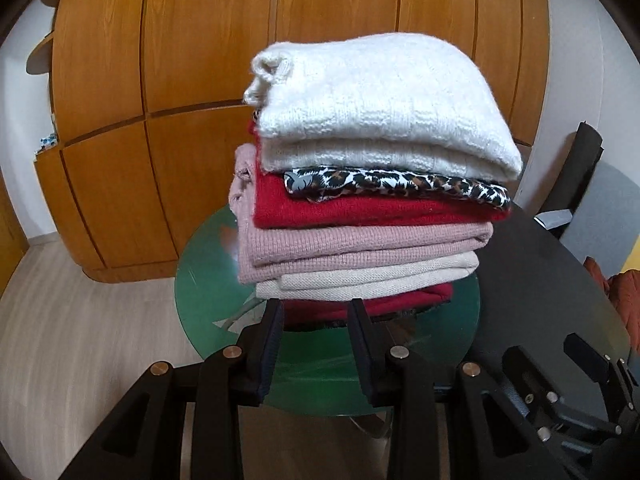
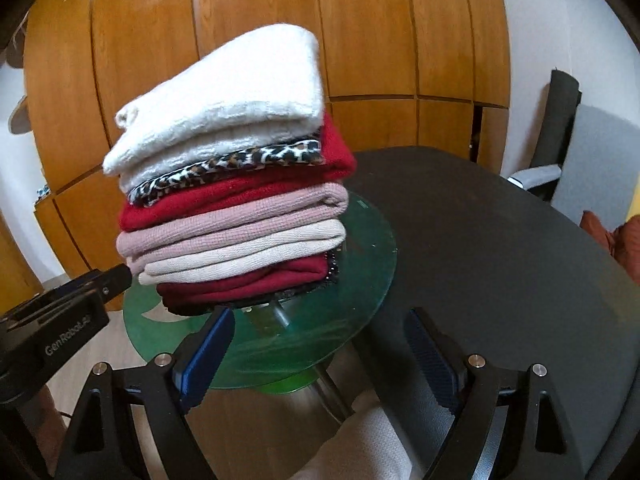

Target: Fold clothes

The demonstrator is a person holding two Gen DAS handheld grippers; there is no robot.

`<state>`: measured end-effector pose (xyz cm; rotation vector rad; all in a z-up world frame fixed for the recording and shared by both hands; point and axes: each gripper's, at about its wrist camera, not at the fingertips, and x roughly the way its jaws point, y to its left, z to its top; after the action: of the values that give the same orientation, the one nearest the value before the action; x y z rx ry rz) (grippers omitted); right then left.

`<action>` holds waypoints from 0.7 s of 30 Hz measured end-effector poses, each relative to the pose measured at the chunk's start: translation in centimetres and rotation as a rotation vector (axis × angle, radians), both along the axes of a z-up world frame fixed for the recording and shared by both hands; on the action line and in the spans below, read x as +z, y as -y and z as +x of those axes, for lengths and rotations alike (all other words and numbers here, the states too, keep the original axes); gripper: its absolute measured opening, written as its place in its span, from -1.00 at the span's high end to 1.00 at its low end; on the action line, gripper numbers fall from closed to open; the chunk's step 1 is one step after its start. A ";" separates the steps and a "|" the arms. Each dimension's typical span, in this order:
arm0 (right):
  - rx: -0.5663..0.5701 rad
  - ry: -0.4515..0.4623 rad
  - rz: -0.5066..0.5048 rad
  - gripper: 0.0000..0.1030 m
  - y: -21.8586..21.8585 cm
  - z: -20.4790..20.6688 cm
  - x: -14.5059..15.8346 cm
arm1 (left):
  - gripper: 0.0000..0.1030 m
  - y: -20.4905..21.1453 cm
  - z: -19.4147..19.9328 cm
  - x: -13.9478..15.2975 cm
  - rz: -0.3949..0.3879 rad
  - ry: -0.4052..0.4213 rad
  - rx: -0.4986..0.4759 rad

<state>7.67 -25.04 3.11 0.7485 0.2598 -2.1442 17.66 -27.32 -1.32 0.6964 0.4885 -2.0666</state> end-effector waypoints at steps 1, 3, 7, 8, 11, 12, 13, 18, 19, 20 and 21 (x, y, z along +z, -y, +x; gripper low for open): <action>0.009 -0.004 0.002 -0.70 0.1 0.3 0.0 | 0.36 0.0 0.0 0.0 0.009 -0.001 0.001; 0.028 -0.013 0.009 -0.71 0.2 0.9 0.0 | 0.36 0.1 0.0 -0.2 0.027 0.003 0.003; 0.048 -0.035 0.032 -0.72 0.4 1.5 -0.3 | 0.36 -0.1 0.0 -0.5 0.027 0.019 0.005; 0.050 -0.036 0.034 -0.72 0.5 1.6 -0.4 | 0.36 -0.2 -0.1 -0.4 0.024 0.019 0.001; 0.054 -0.039 0.044 -0.72 0.6 1.8 -0.7 | 0.36 -0.7 -0.1 -0.2 -0.004 0.019 -0.007; 0.054 -0.039 0.049 -0.72 0.6 1.8 -0.9 | 0.36 -1.0 -0.1 -0.1 -0.021 0.025 -0.005; 0.055 -0.035 0.052 -0.72 0.6 1.8 -1.0 | 0.36 -1.2 -0.2 0.0 -0.039 0.030 -0.004; 0.060 -0.021 0.056 -0.72 0.5 1.9 -1.3 | 0.36 -1.7 -0.4 0.3 -0.050 0.041 -0.012; 0.061 -0.022 0.057 -0.72 0.6 1.9 -1.4 | 0.36 -1.7 -0.5 0.4 -0.051 0.043 -0.014; 0.062 -0.024 0.058 -0.72 0.6 1.9 -1.4 | 0.36 -1.8 -0.5 0.4 -0.050 0.042 -0.018; 0.062 -0.027 0.059 -0.72 0.6 2.0 -1.4 | 0.36 -1.8 -0.5 0.4 -0.048 0.039 -0.023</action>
<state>9.64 -25.62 1.74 0.7365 0.3570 -2.0966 17.14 -25.50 -0.97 0.7157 0.4098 -2.0758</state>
